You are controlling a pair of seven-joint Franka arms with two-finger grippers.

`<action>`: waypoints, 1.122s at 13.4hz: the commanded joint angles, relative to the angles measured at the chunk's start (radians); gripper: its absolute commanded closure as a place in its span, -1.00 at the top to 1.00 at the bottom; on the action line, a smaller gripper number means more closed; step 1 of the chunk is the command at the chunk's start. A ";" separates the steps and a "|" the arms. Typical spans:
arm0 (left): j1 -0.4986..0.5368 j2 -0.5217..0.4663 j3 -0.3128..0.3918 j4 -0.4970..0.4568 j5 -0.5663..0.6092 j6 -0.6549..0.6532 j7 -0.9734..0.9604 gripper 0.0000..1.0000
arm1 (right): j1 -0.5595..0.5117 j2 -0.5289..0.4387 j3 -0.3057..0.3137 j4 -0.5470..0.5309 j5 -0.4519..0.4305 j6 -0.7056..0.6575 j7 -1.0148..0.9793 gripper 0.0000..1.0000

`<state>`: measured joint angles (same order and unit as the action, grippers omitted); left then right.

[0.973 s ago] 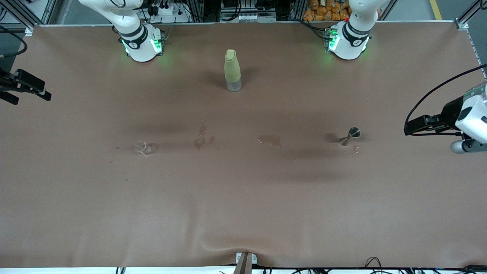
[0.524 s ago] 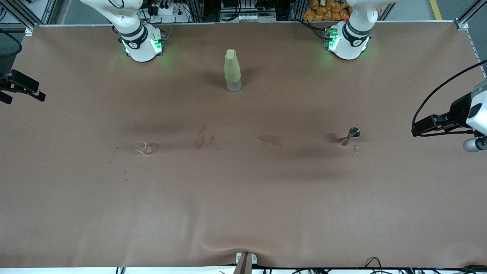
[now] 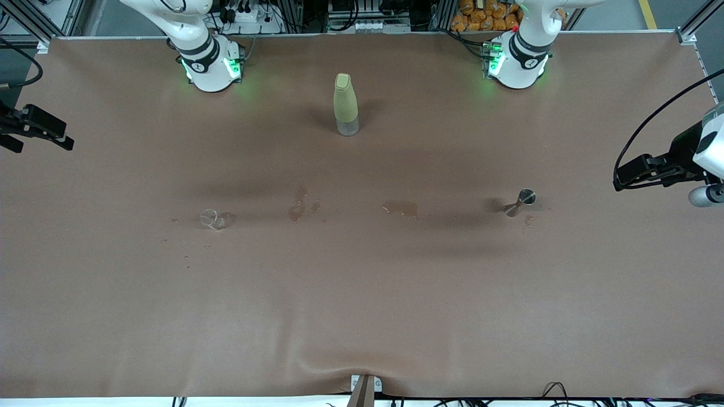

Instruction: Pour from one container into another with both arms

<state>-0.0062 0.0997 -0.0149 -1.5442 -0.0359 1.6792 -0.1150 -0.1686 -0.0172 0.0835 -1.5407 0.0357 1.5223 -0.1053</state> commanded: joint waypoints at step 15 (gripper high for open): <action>-0.008 -0.025 0.015 -0.030 -0.004 0.002 0.066 1.00 | 0.061 0.014 -0.080 0.027 -0.013 -0.019 0.010 1.00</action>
<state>-0.0063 0.0969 -0.0109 -1.5575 -0.0359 1.6815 -0.0592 -0.1228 -0.0155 0.0146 -1.5407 0.0349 1.5206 -0.1058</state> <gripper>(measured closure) 0.000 0.000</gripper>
